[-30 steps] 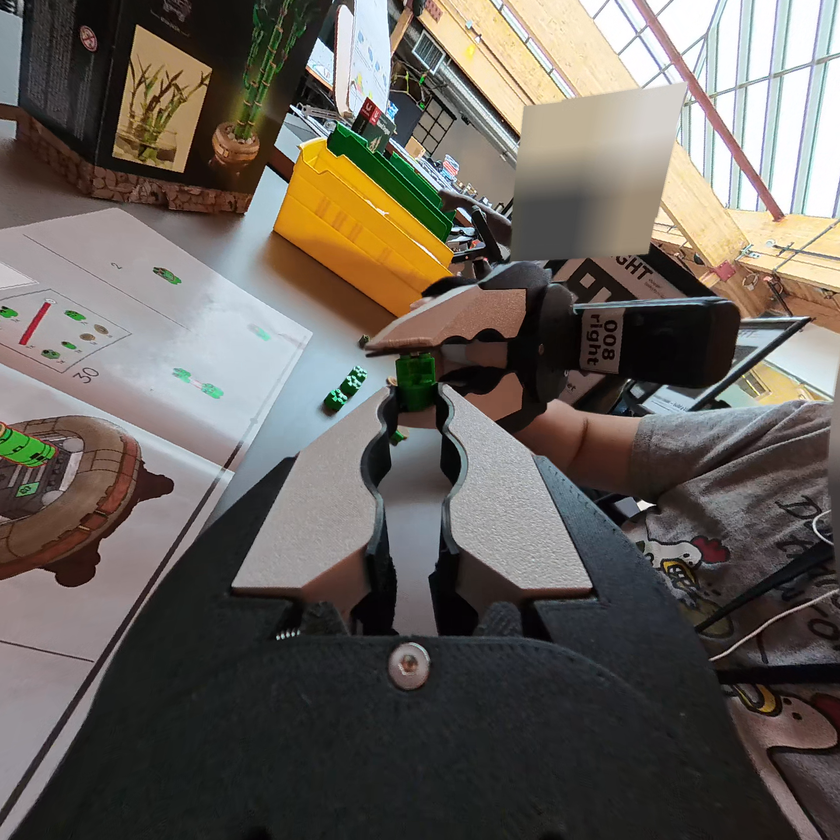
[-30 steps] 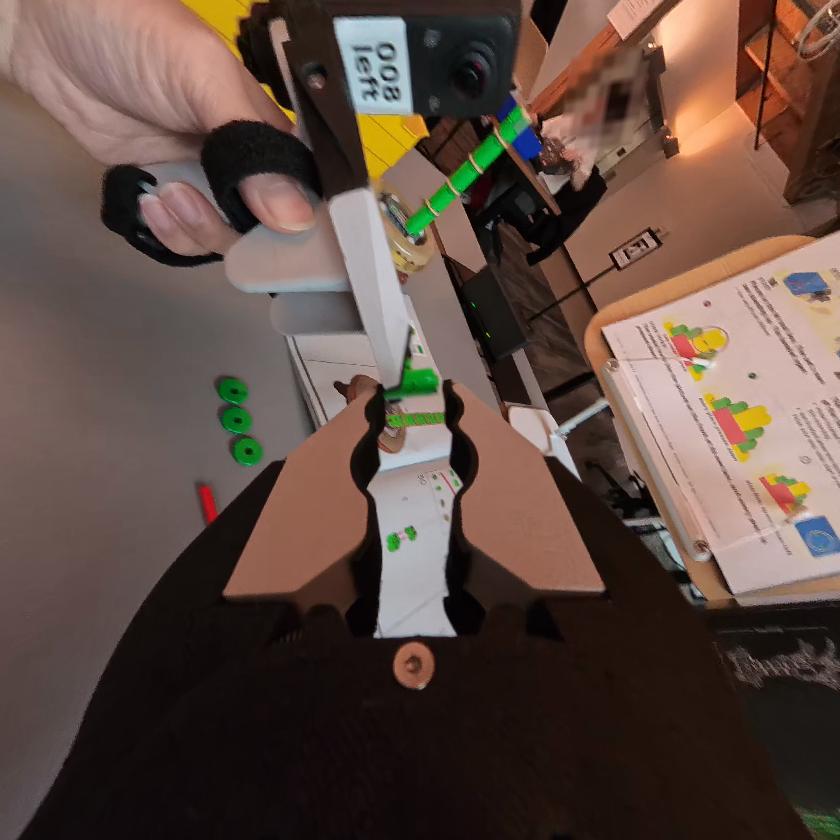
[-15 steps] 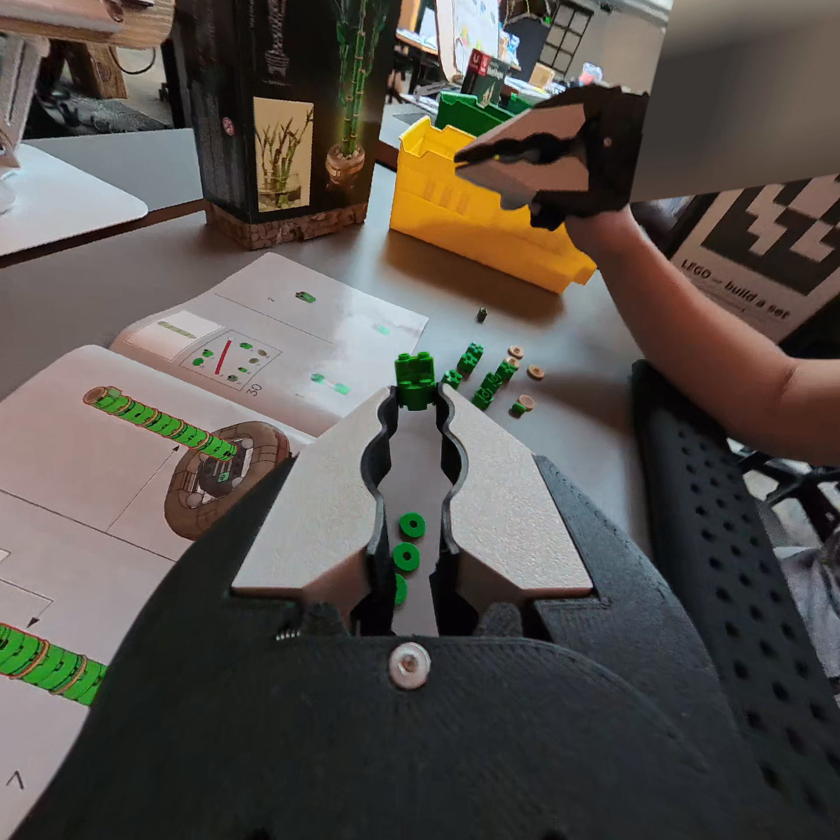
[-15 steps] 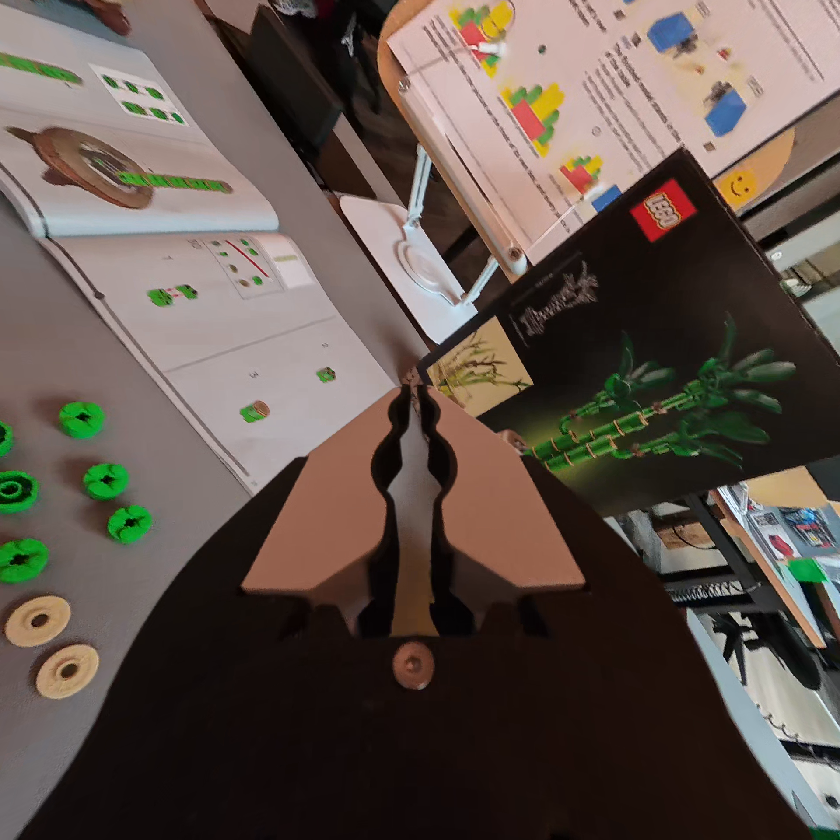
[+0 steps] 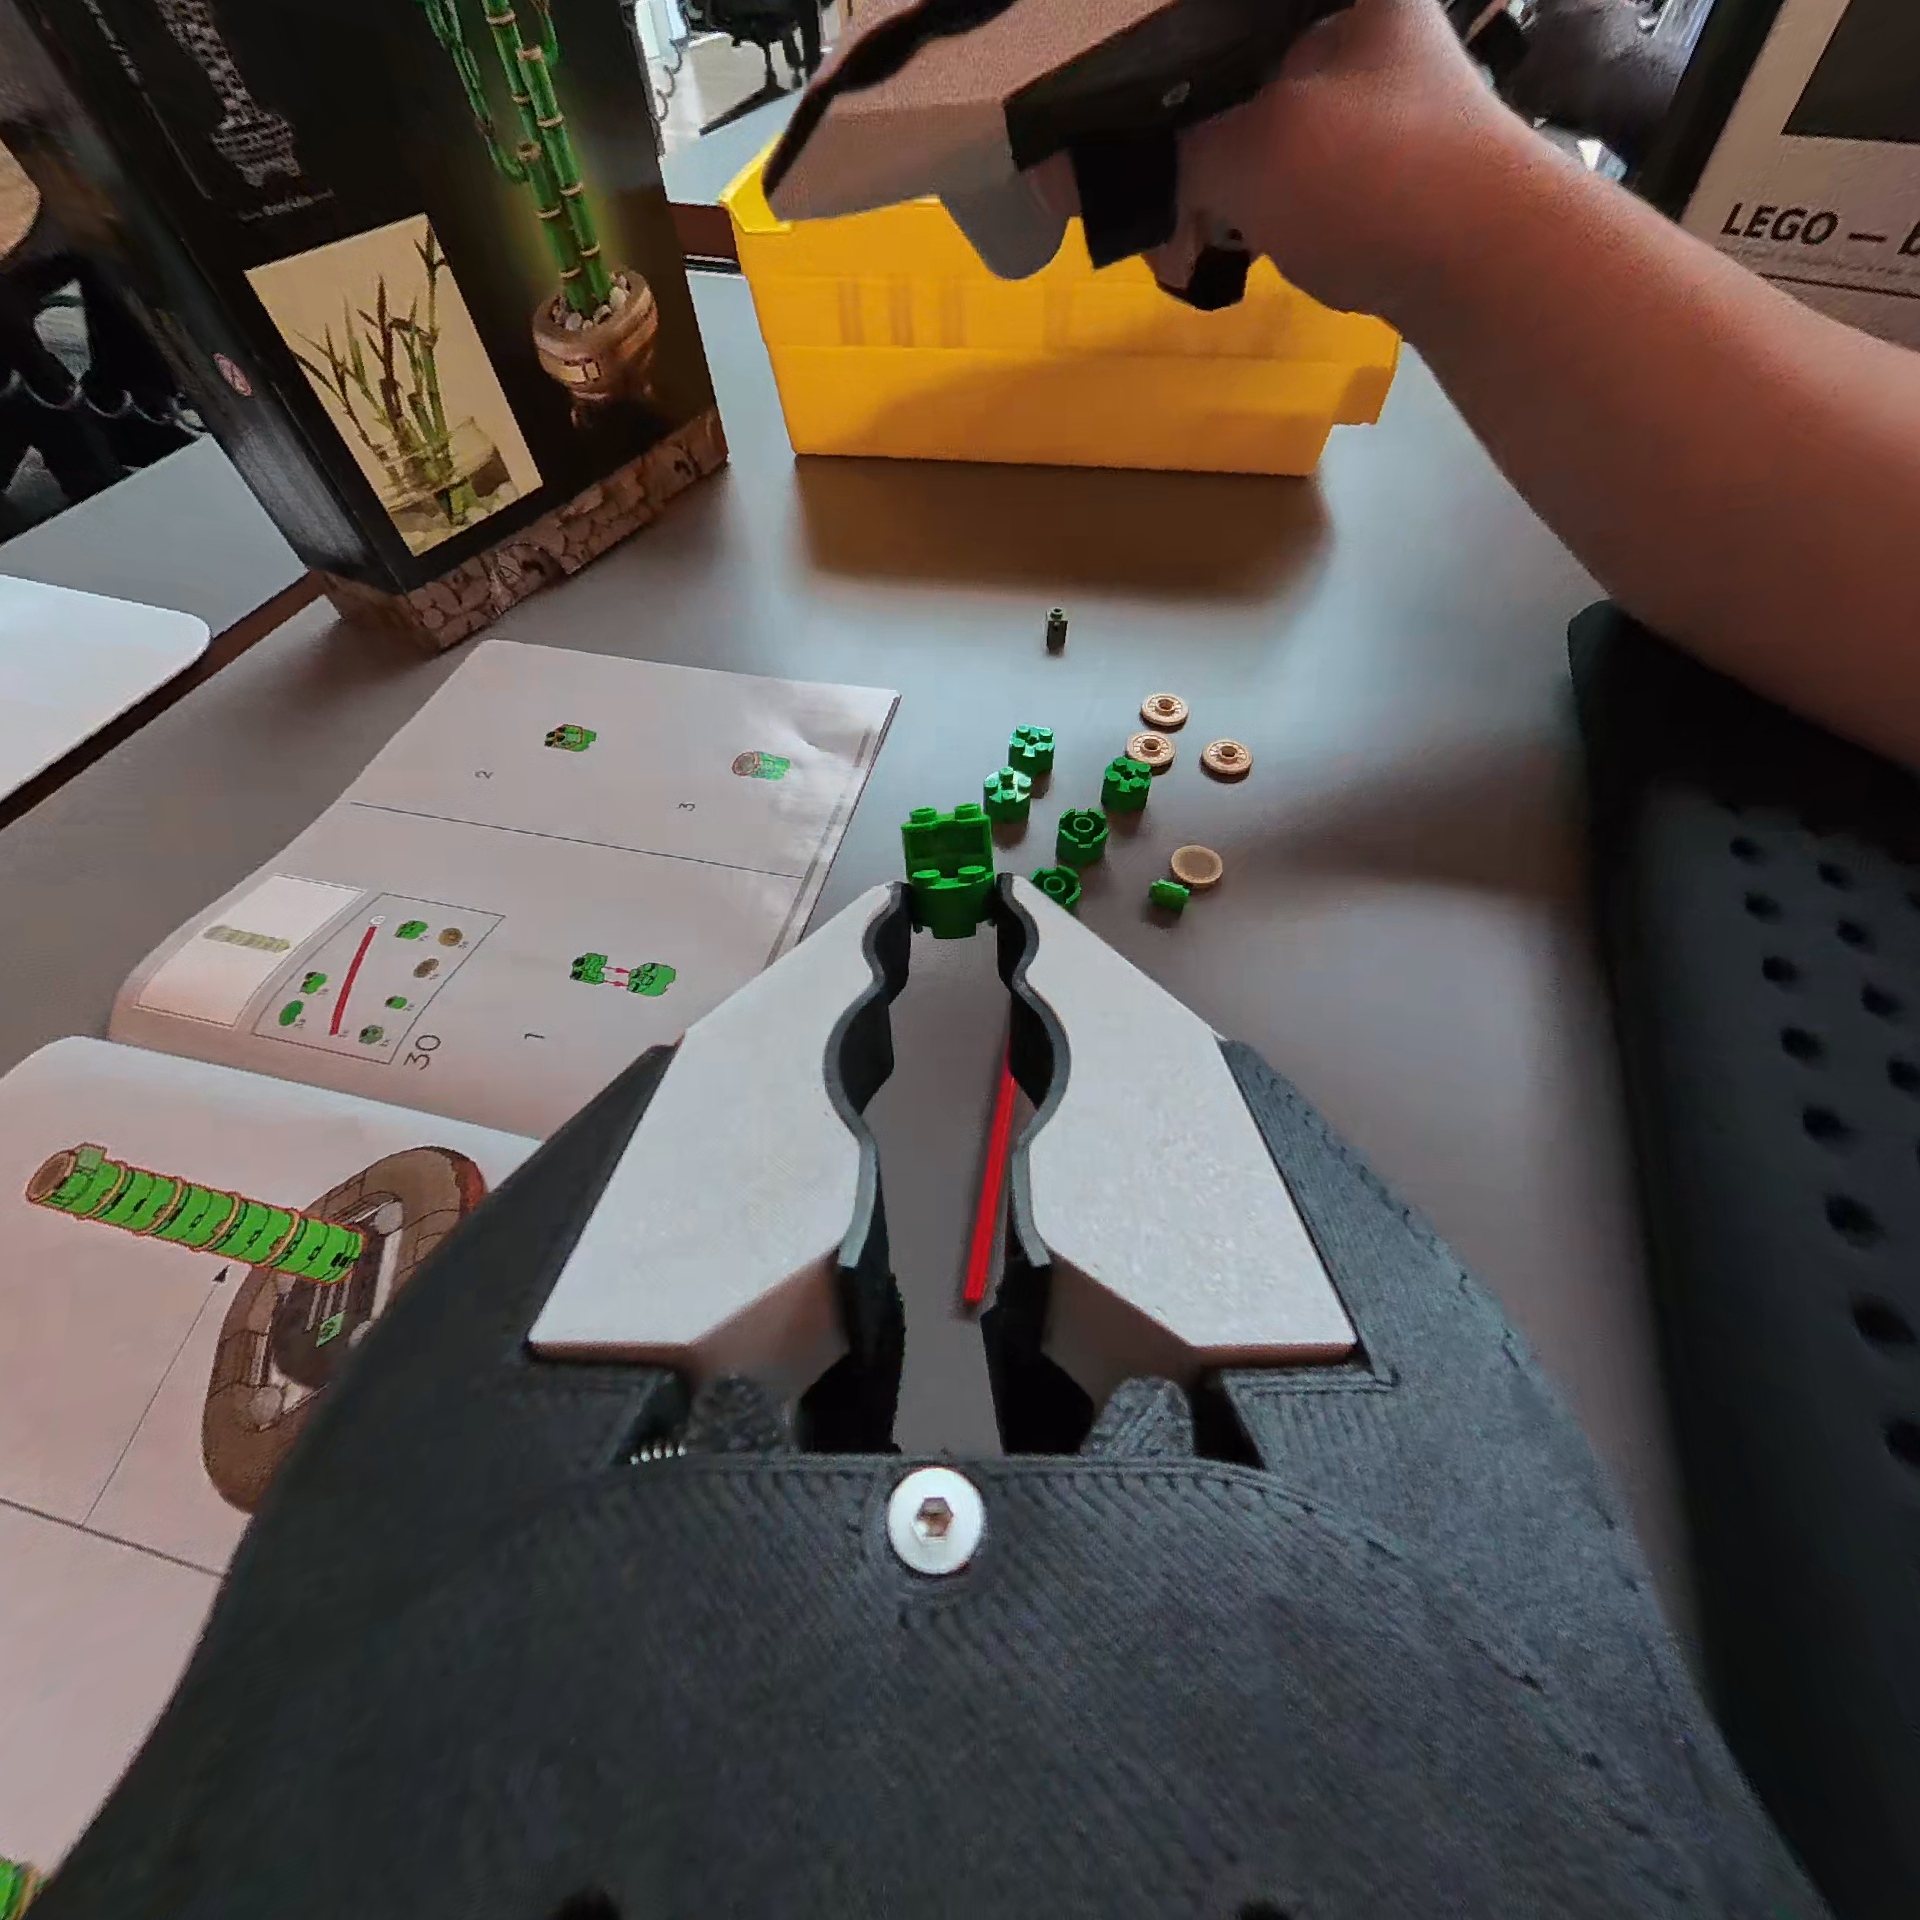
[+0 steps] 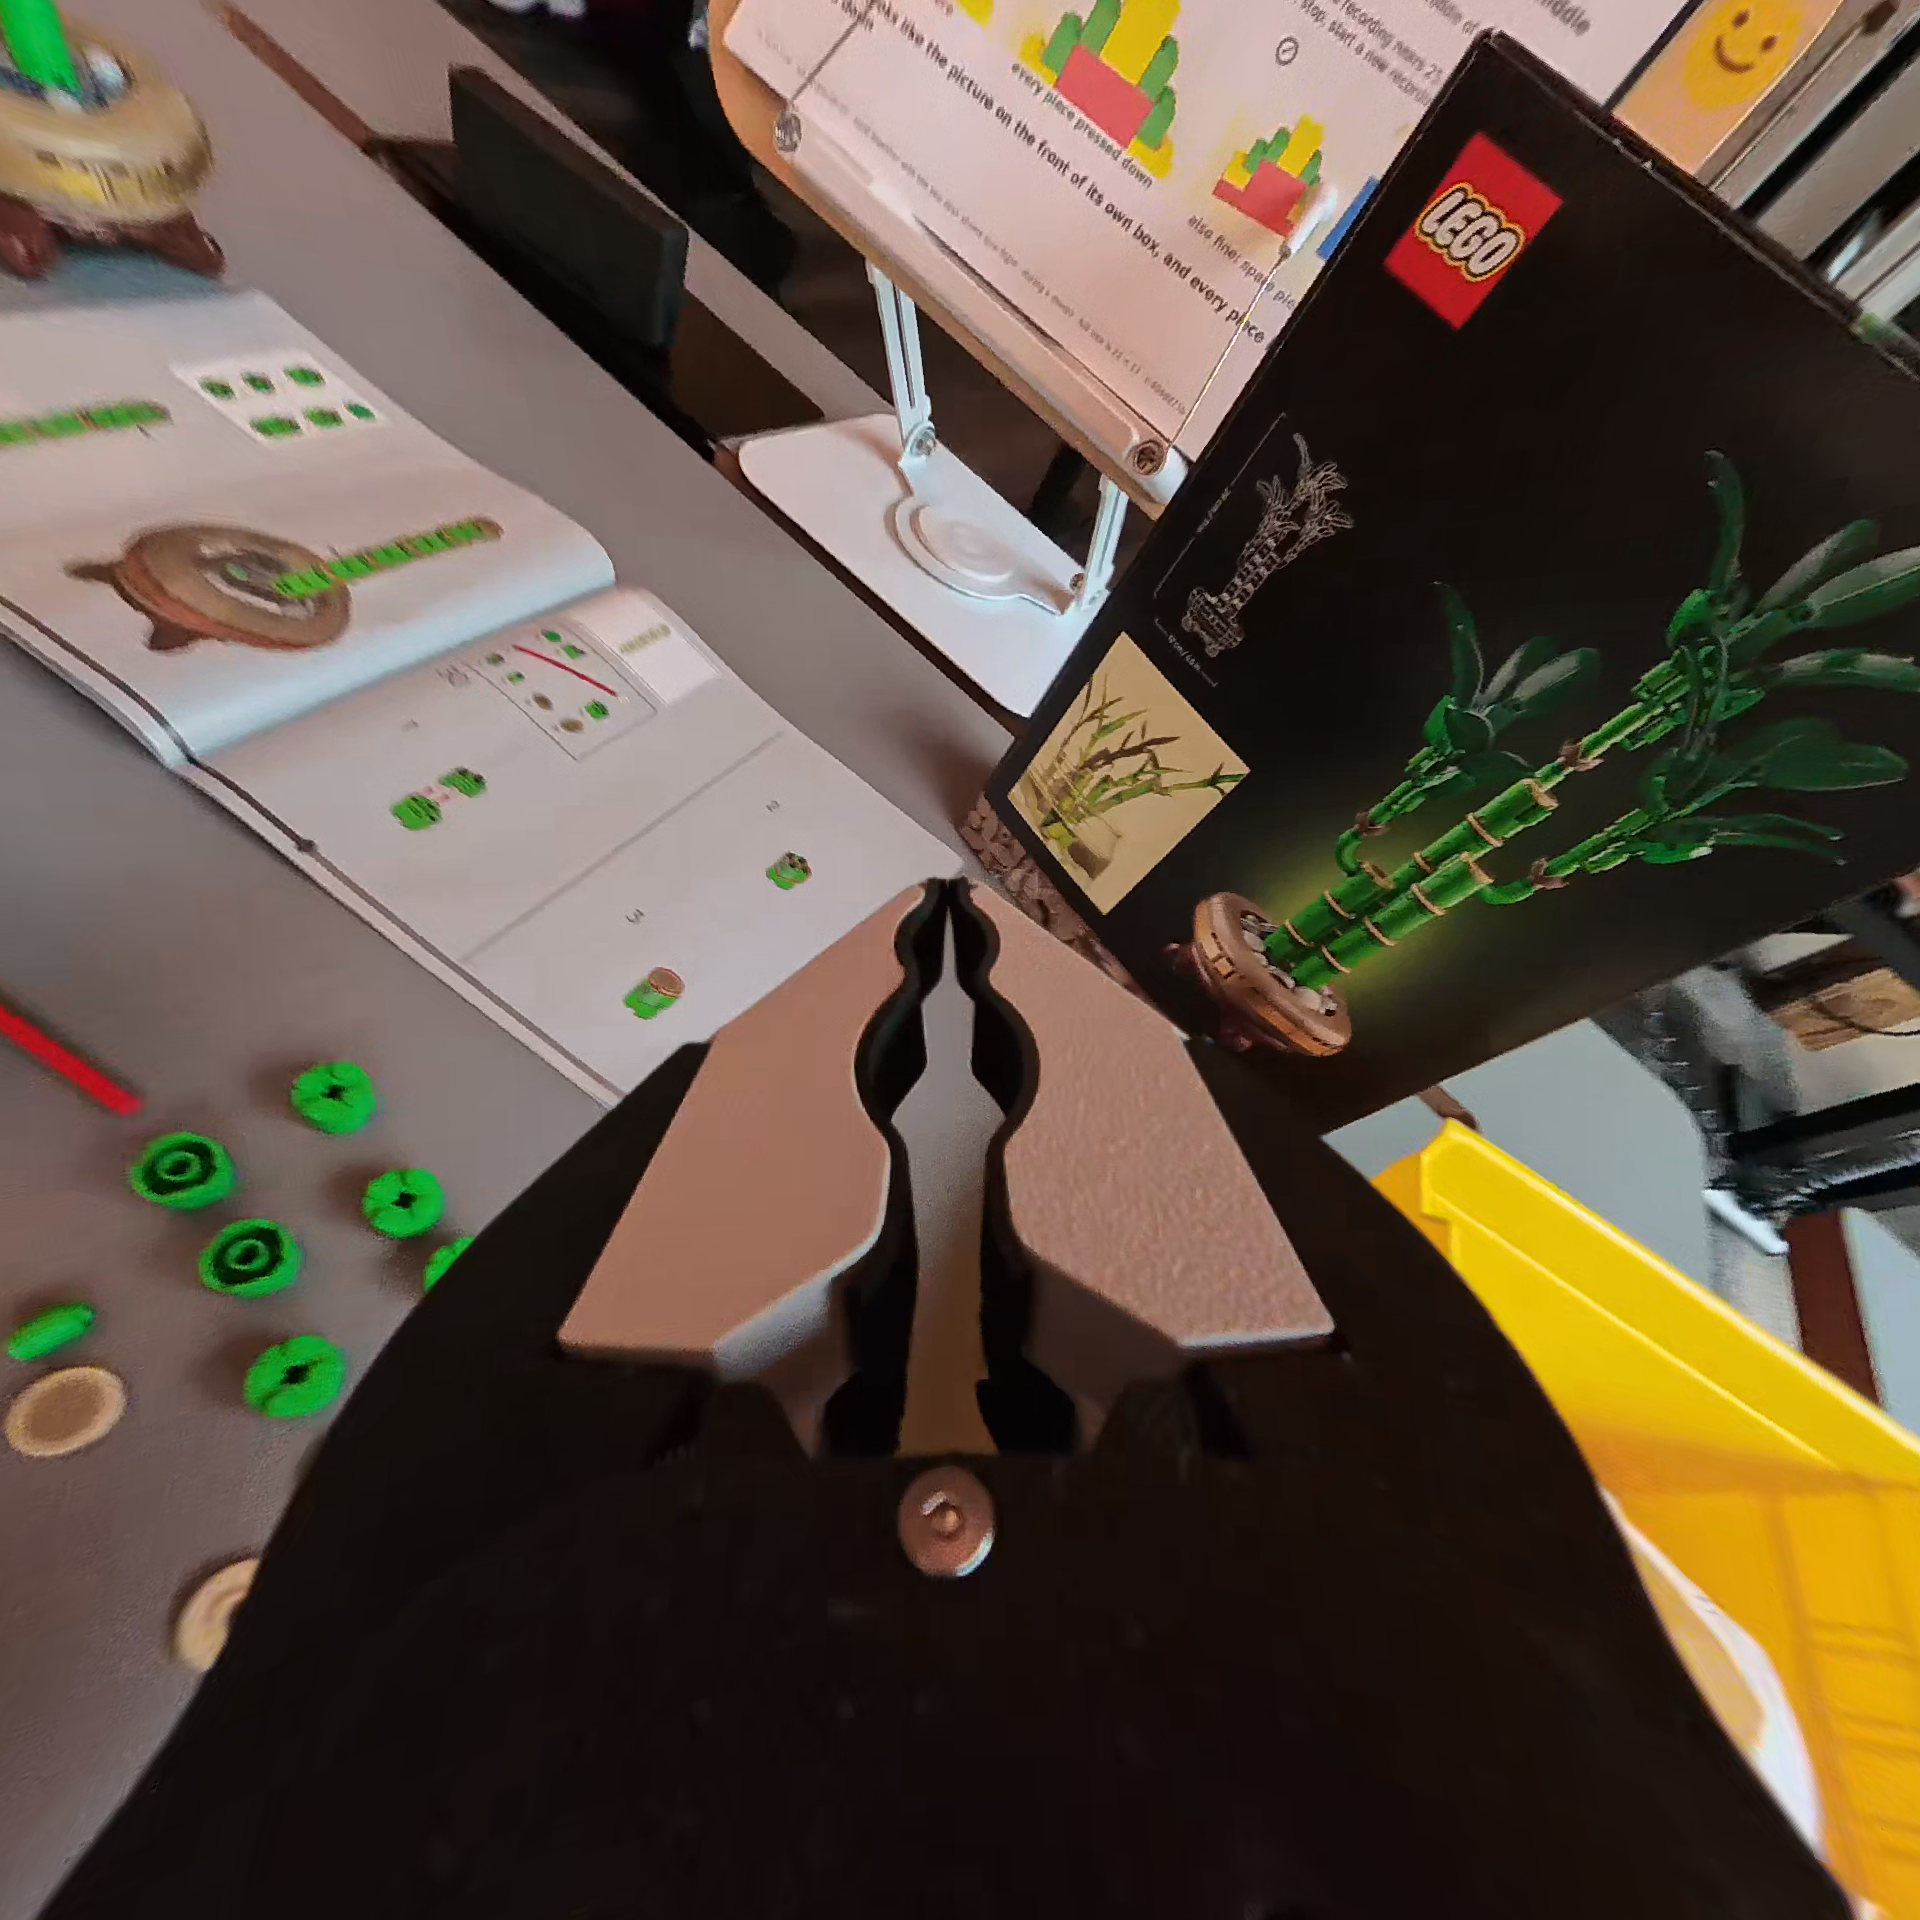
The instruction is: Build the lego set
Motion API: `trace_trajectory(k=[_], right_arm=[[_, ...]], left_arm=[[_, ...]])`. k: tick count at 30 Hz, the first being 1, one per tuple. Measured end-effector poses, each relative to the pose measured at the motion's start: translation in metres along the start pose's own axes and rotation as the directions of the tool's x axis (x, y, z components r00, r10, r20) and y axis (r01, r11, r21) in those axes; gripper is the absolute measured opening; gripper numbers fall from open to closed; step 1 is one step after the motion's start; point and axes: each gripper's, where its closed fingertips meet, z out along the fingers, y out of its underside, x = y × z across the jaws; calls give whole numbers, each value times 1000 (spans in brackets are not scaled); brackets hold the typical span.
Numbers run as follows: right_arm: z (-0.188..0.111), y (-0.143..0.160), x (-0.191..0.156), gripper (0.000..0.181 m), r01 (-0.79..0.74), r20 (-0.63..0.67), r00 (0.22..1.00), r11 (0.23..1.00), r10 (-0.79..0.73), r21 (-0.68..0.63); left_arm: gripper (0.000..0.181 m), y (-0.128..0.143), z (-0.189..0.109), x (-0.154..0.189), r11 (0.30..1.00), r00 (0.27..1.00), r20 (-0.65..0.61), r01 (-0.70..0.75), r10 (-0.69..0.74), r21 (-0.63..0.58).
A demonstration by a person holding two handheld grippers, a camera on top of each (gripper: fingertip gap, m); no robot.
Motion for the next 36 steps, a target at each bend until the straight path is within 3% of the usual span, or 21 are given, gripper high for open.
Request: trace_trajectory(k=[9, 19, 21, 24, 27, 30, 34, 36], right_arm=[[3, -9, -48, 1, -3, 220, 975, 1000, 4, -5], [8, -4, -94, 9, -81, 472, 876, 995, 96, -54], [2, -11, -108, 13, -134, 554, 819, 988, 153, -74], [-8, -35, -135, 13, -289, 681, 672, 949, 292, -122], [-11, -43, -163, 16, -368, 748, 509, 893, 425, -258], [0, -25, -172, 19, -332, 704, 518, 873, 485, -357], [6, -23, -180, 19, -378, 688, 449, 819, 569, -431], [8, -18, -184, 18, -360, 682, 452, 817, 575, -451]], left_arm=[[15, 3, 5, -3, 1000, 1000, 17, -17, 17, -8], [15, 1, 8, 2, 997, 997, 31, -74, 75, -19], [15, 1, 9, 0, 996, 995, 57, -83, 84, -24], [15, 0, 8, -4, 993, 988, 97, -114, 116, -31], [15, 1, 8, -7, 986, 977, 135, -159, 165, -54], [15, 3, 6, -10, 975, 961, 171, -205, 217, -88], [14, 4, 6, -10, 958, 940, 195, -260, 280, -123], [14, 6, 6, -10, 947, 928, 203, -287, 312, -147]])
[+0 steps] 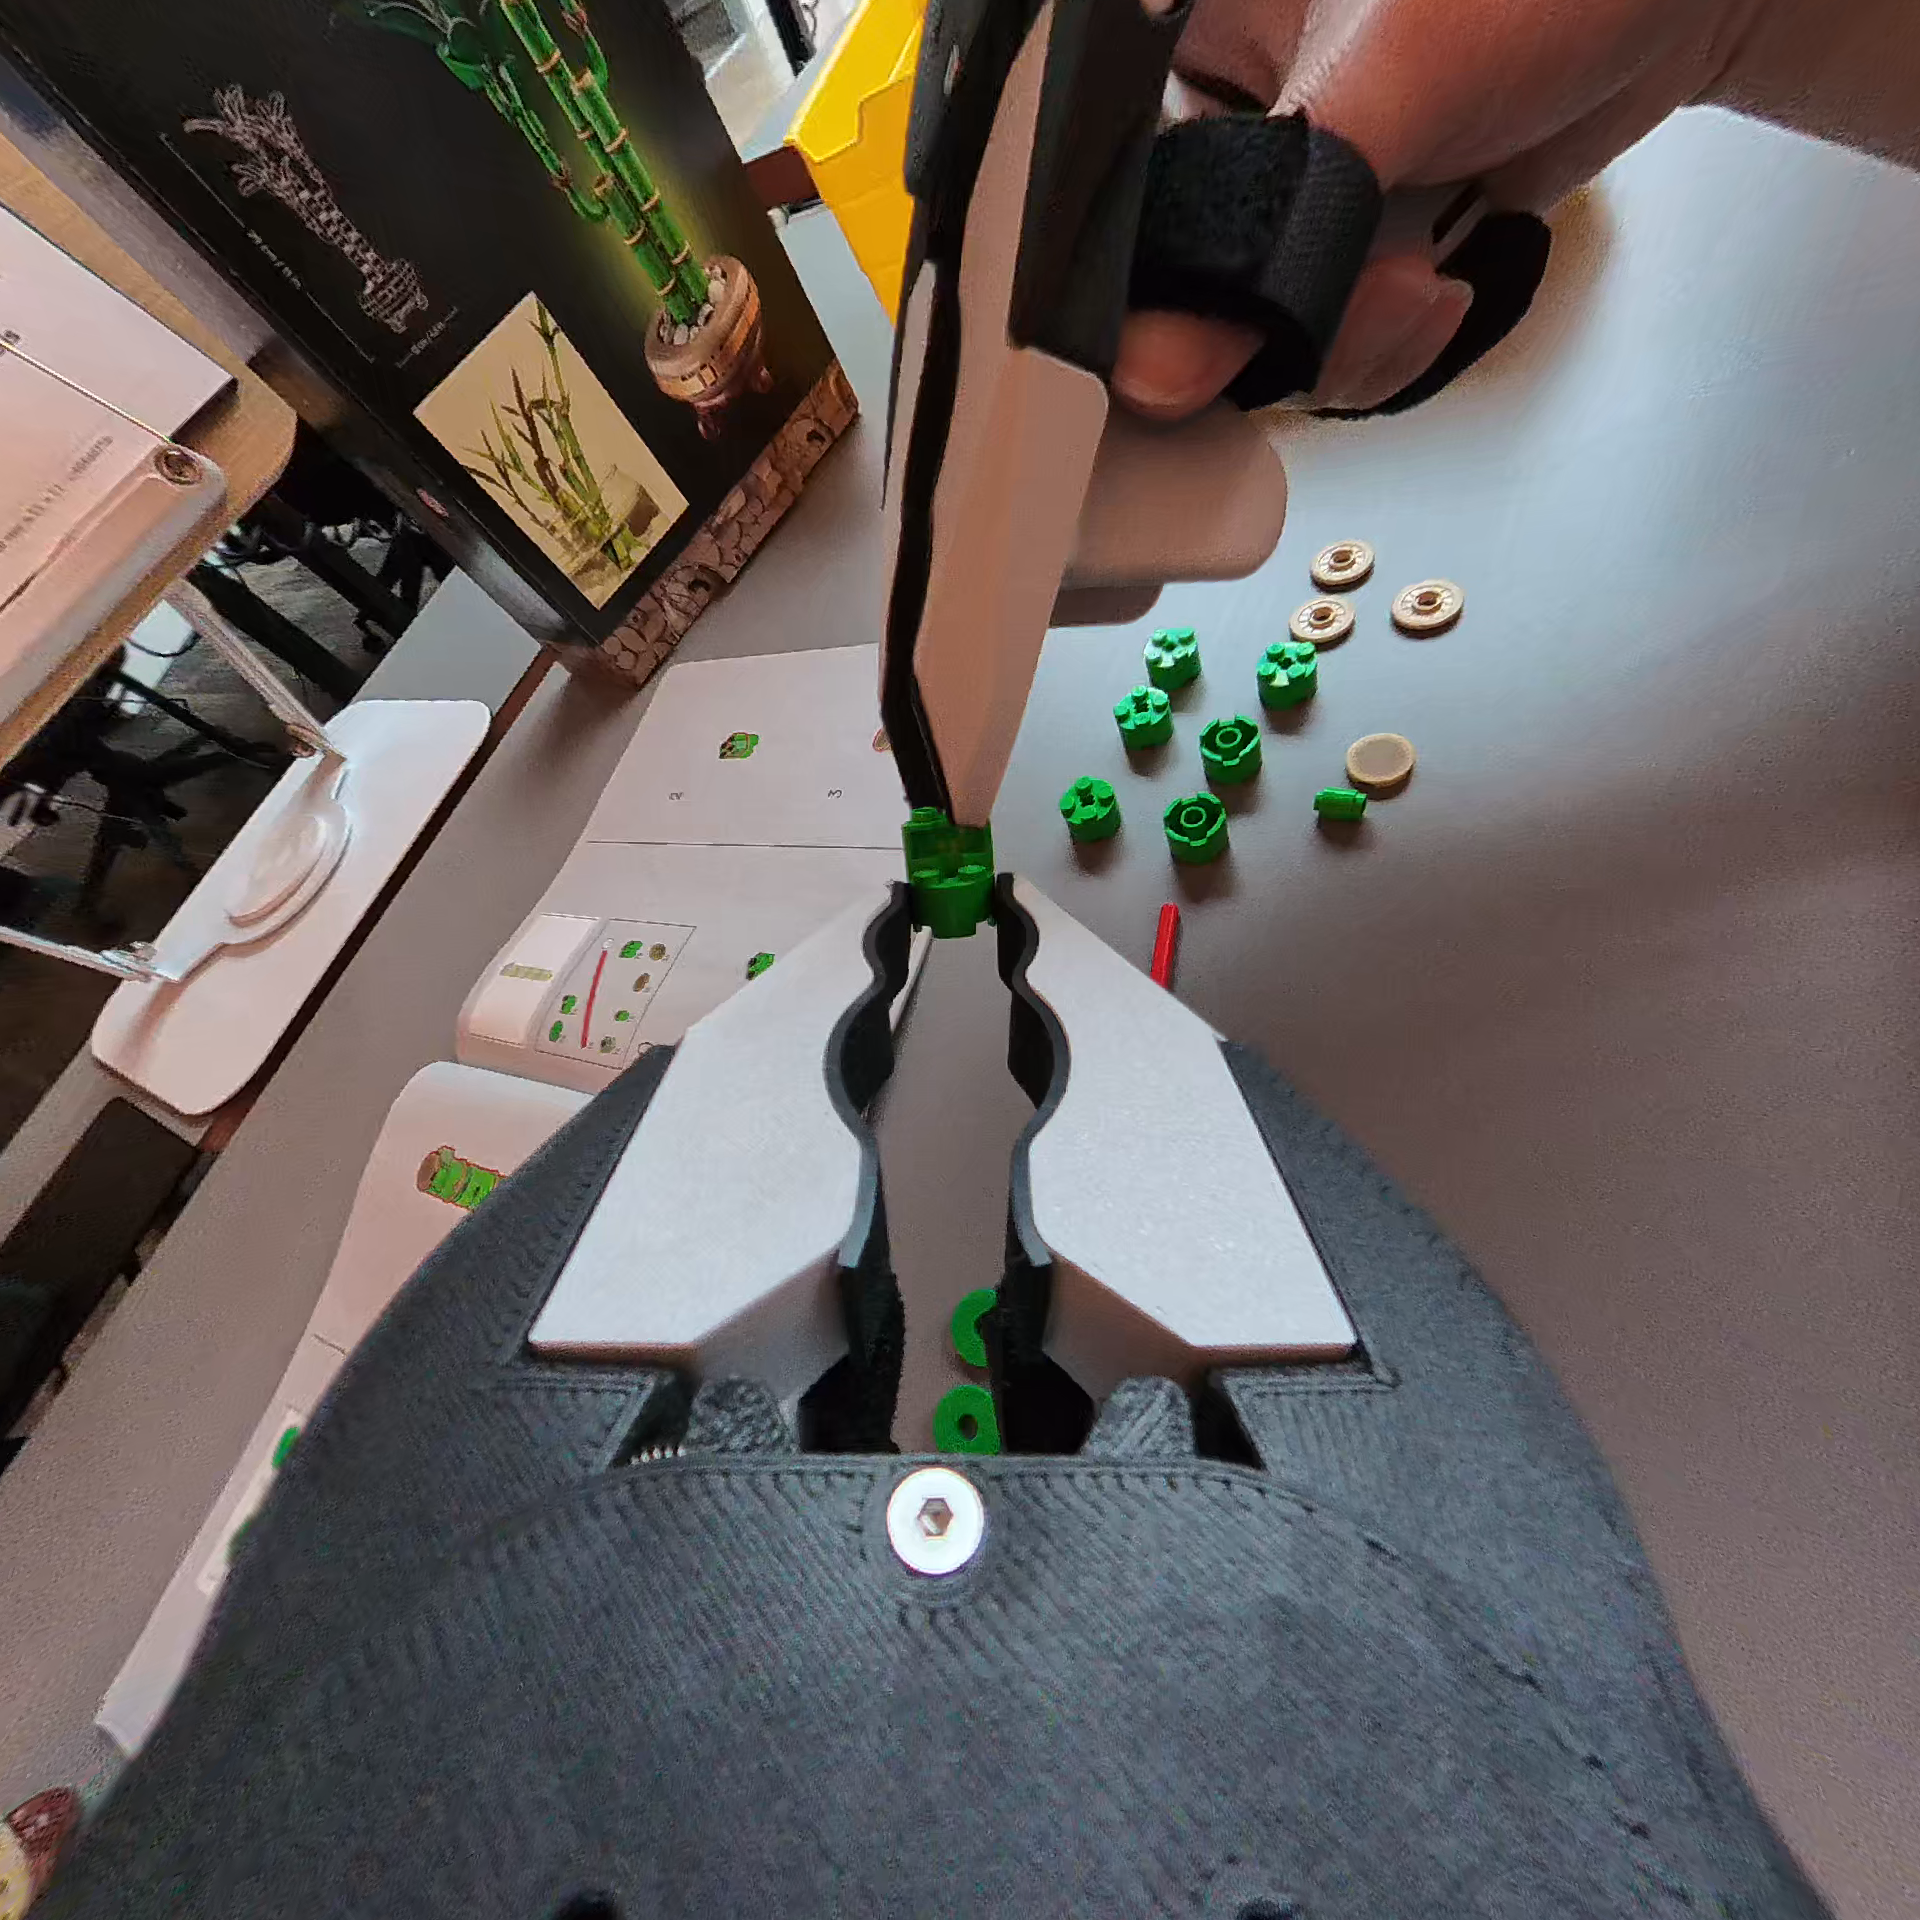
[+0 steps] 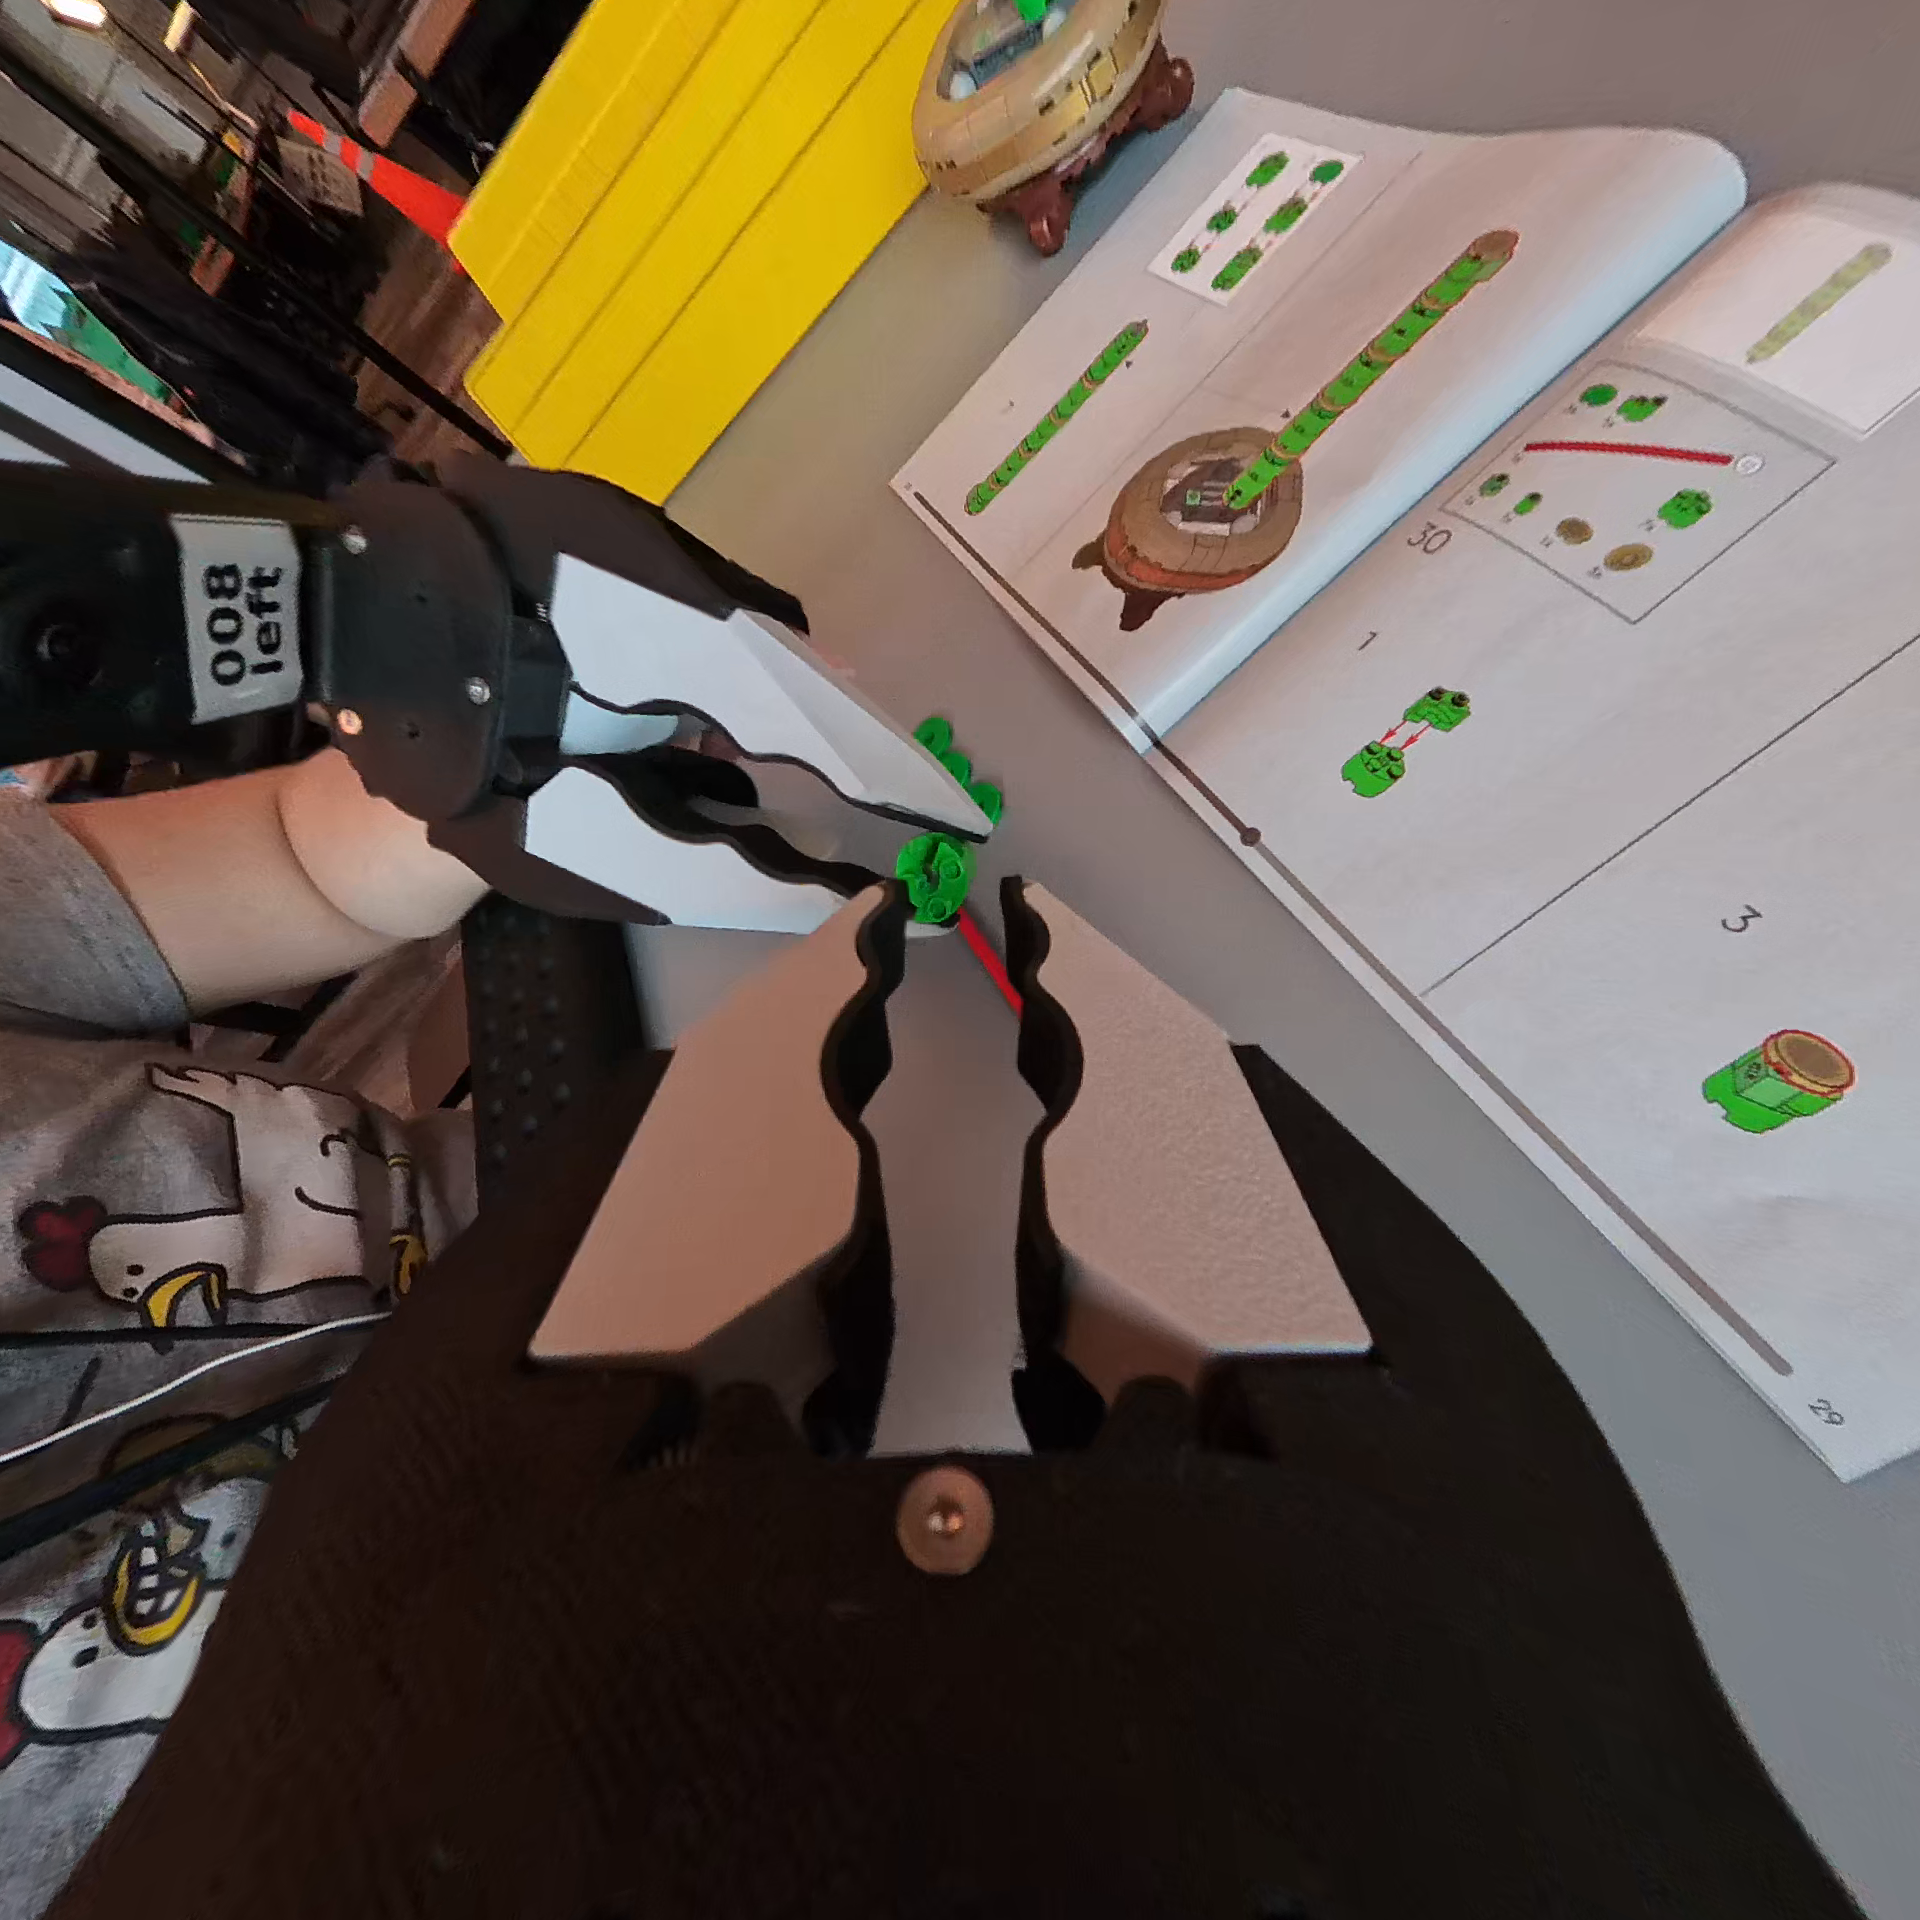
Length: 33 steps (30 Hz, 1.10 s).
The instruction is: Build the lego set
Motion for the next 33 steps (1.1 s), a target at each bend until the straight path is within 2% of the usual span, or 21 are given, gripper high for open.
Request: trace_trajectory(k=[2, 5, 8, 11, 13, 15, 18, 24, 27, 30, 31, 33], right_arm=[[3, 3, 0, 9, 12, -2, 1000, 1000, -12, -21], [3, 2, 1, 8, 32, -18, 999, 999, -32, -20], [-1, 1, 3, 7, 57, -26, 998, 998, -58, -14], [-10, 4, 2, 7, 173, -32, 984, 984, -174, -41], [-15, 8, -3, 7, 298, -29, 954, 953, -300, -60], [-16, 16, -6, 6, 434, -44, 896, 893, -441, -114], [-13, 25, -4, 6, 546, -75, 820, 815, -567, -192], [-6, 29, -15, 6, 571, -25, 810, 798, -586, -191], [-4, 30, -16, 6, 593, -23, 793, 781, -608, -198], [-4, 28, -16, 7, 604, -25, 786, 775, -618, -188], [-6, 26, -15, 9, 608, -37, 782, 774, -623, -180], [-18, 19, -9, 27, 614, -96, 770, 773, -631, -162]], left_arm=[[14, 2, 1, 1, 999, 1000, 12, -28, 28, -19], [20, 4, 1, -1, 998, 997, 41, -58, 59, -38], [29, -2, -1, -2, 999, 998, 55, -38, 38, -9], [38, 4, -1, 6, 997, 997, -22, 73, -73, -25], [46, 10, -1, 19, 985, 976, -138, 162, -168, -51], [45, 8, -3, 30, 971, 941, -242, 231, -238, -56], [40, -3, -6, 31, 957, 914, -292, 291, -282, -13], [27, -3, -5, 35, 977, 938, -280, 212, -202, 5], [15, -4, -5, 37, 982, 939, -292, 191, -180, 9], [15, -4, -5, 37, 987, 947, -282, 162, -152, 11], [15, -5, -6, 35, 988, 952, -271, 154, -143, 21], [15, -11, -10, 29, 985, 956, -256, 161, -142, 55]])
